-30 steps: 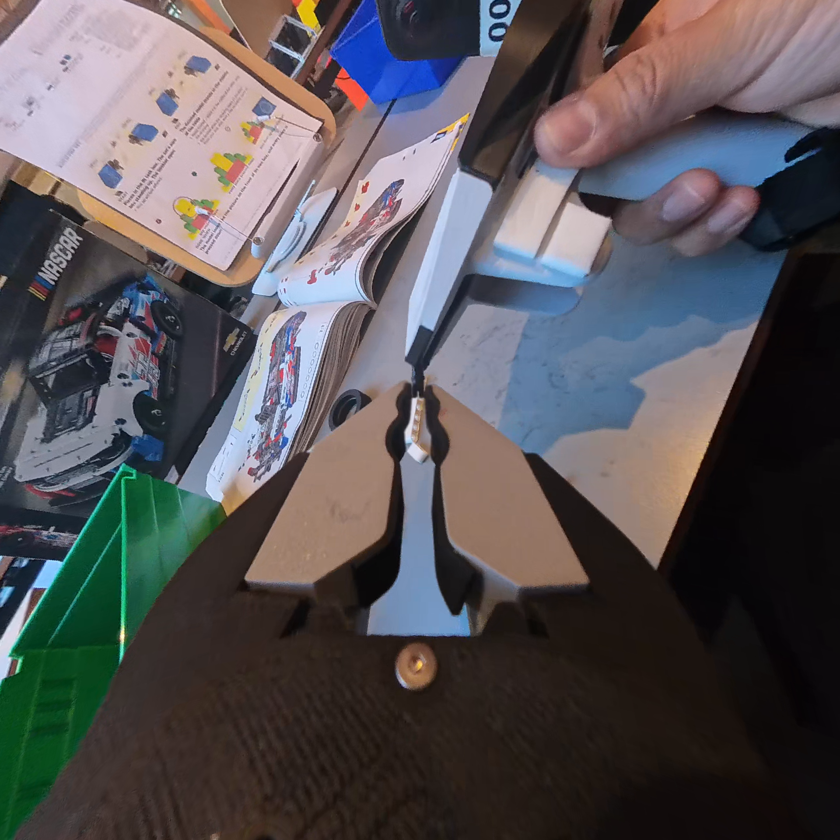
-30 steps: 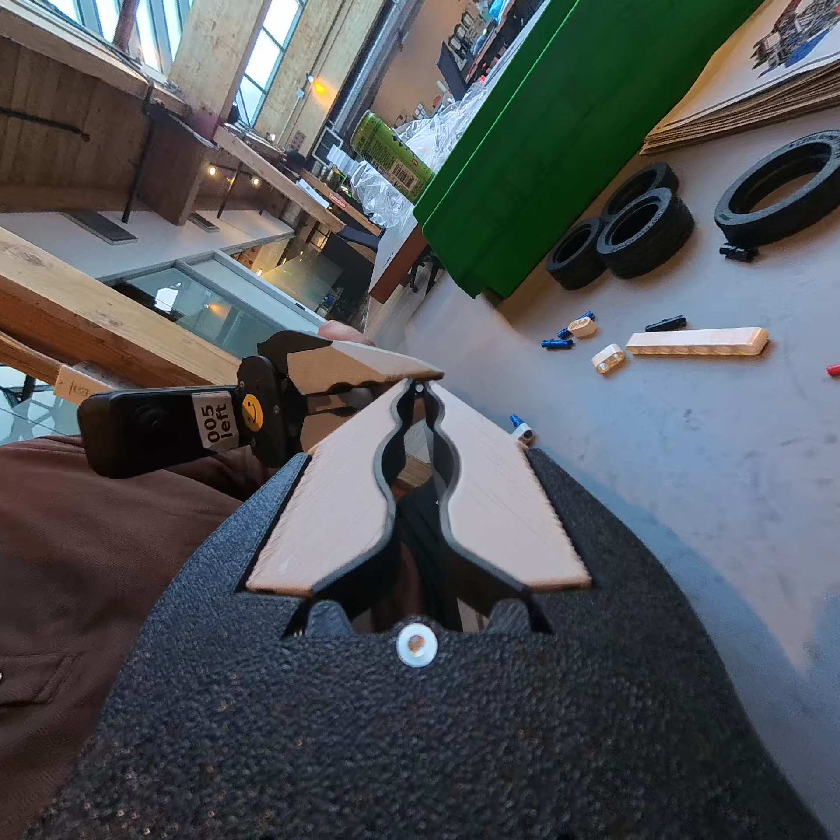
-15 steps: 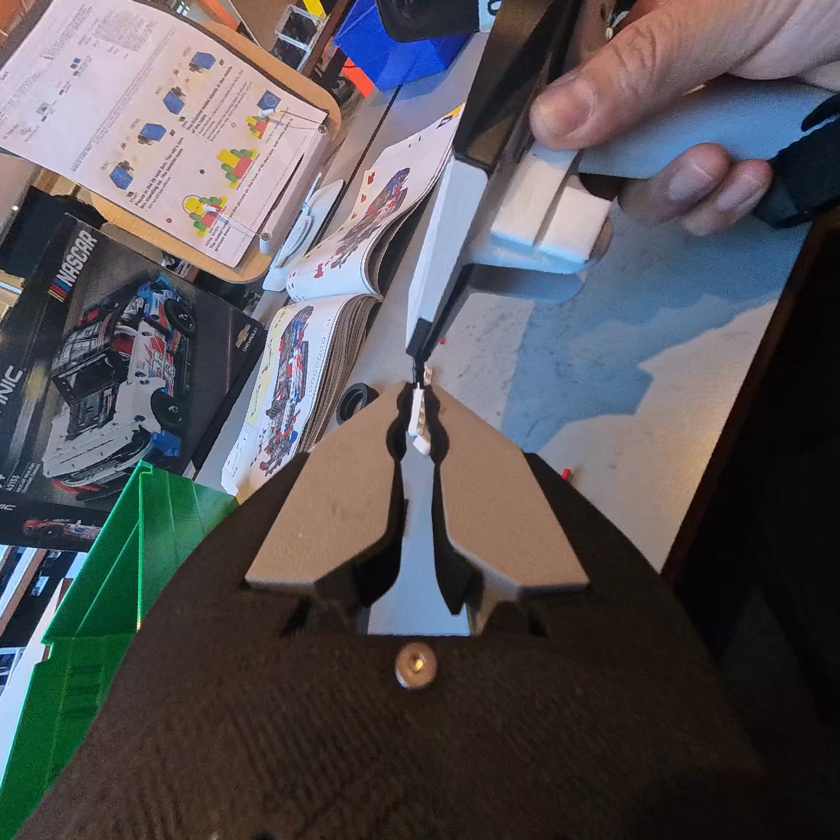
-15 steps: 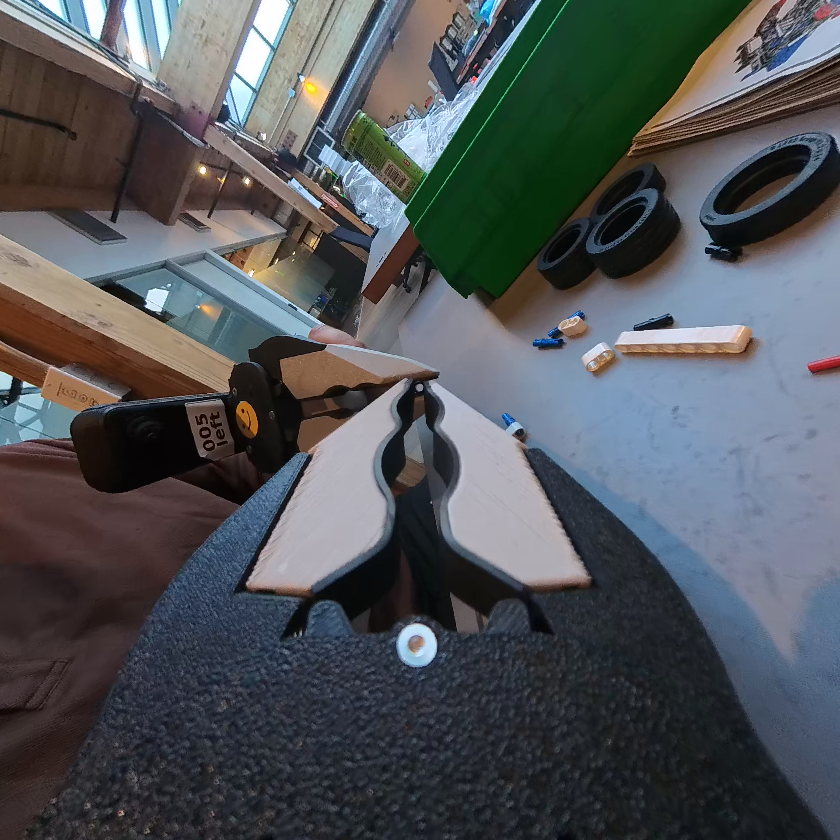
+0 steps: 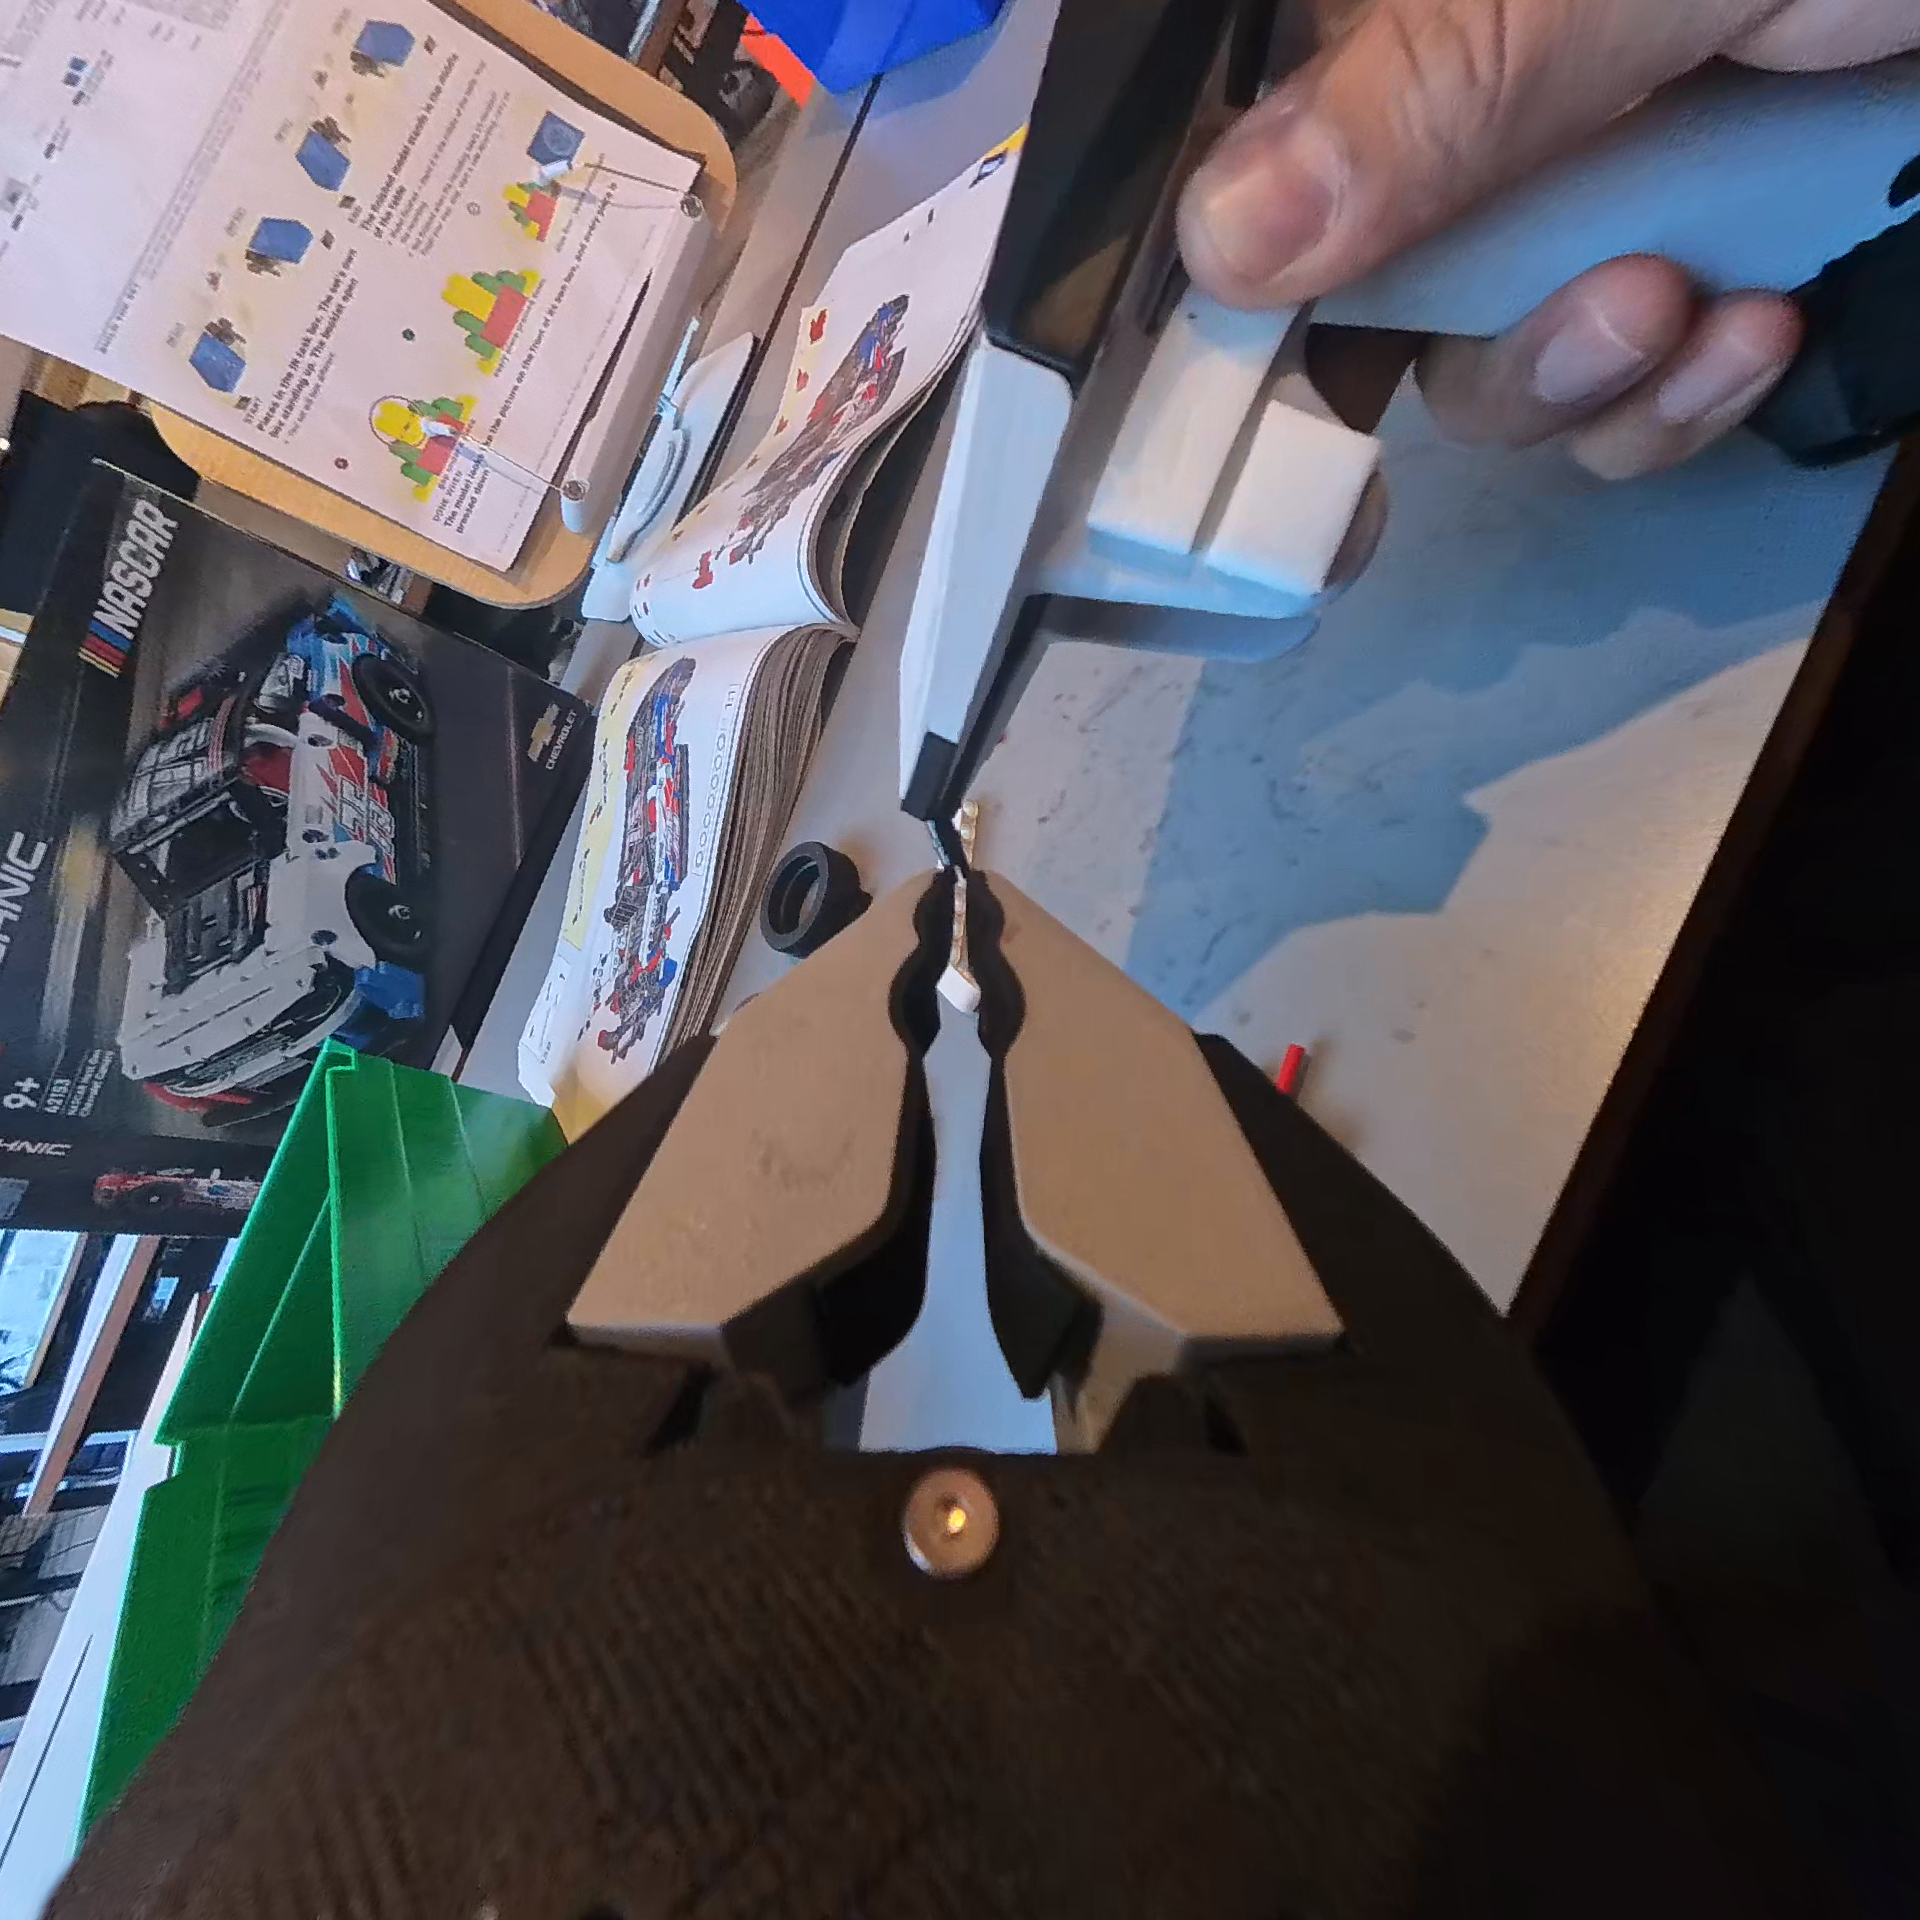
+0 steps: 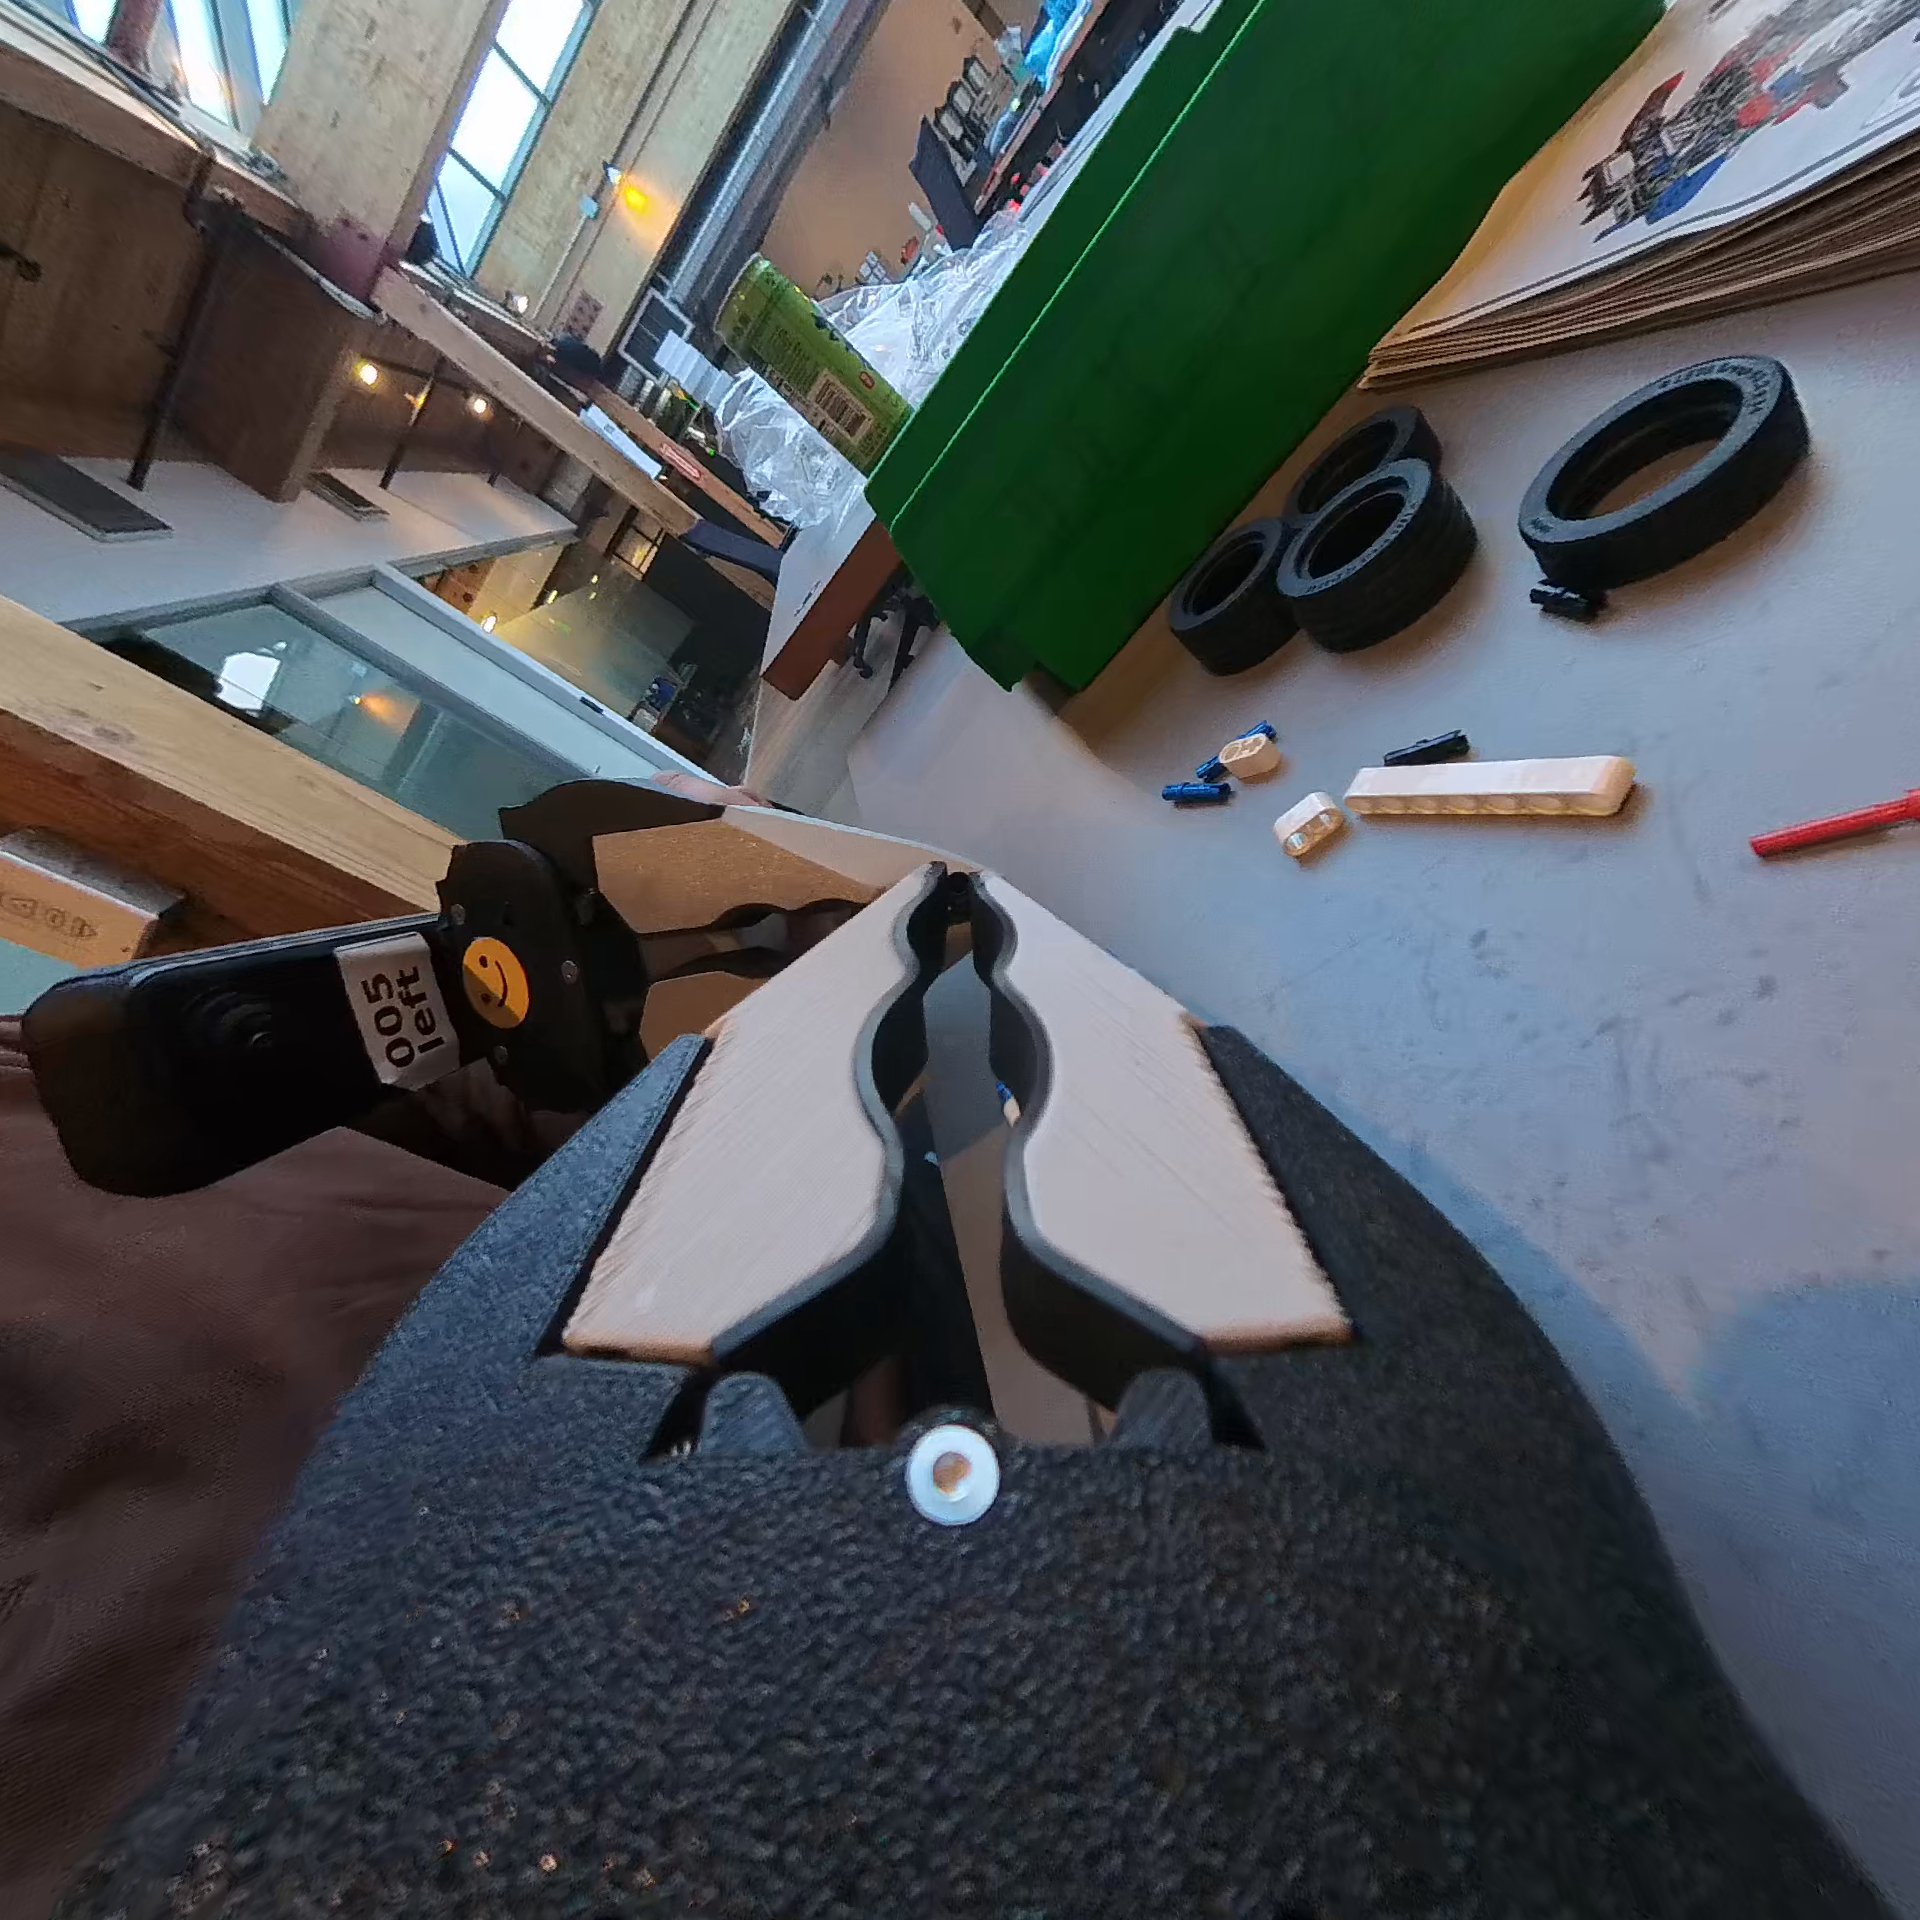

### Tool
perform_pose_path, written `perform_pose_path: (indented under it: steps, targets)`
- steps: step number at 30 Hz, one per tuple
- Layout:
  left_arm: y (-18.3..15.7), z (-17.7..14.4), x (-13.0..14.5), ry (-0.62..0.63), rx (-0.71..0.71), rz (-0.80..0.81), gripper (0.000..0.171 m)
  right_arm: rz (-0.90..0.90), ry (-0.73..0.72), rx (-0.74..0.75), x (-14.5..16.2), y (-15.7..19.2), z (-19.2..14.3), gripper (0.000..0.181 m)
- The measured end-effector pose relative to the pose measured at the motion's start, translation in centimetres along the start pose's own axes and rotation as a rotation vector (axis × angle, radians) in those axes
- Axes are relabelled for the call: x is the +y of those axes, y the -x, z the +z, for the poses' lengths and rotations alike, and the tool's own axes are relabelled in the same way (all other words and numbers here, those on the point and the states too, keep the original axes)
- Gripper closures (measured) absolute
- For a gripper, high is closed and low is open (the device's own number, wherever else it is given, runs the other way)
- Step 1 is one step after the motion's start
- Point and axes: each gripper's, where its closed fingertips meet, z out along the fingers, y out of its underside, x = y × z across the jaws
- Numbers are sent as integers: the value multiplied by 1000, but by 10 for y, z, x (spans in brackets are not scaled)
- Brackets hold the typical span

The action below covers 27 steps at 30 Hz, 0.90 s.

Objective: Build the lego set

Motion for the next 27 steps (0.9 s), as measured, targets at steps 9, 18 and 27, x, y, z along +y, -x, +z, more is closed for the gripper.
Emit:
perform_pose_path:
  steps: [9, 18, 27]
  targets:
    - [5, 2, 3, -49, 27, -150, 170, -14, -9, 13, 0, -2, 2, 178]
    - [4, 2, 0, -47, 12, -99, 169, -1, -1, 10, 2, -4, 2, 178]
    - [0, -1, 1, -24, 44, 3, 170, -240, 105, 96, 3, -2, -4, 158]
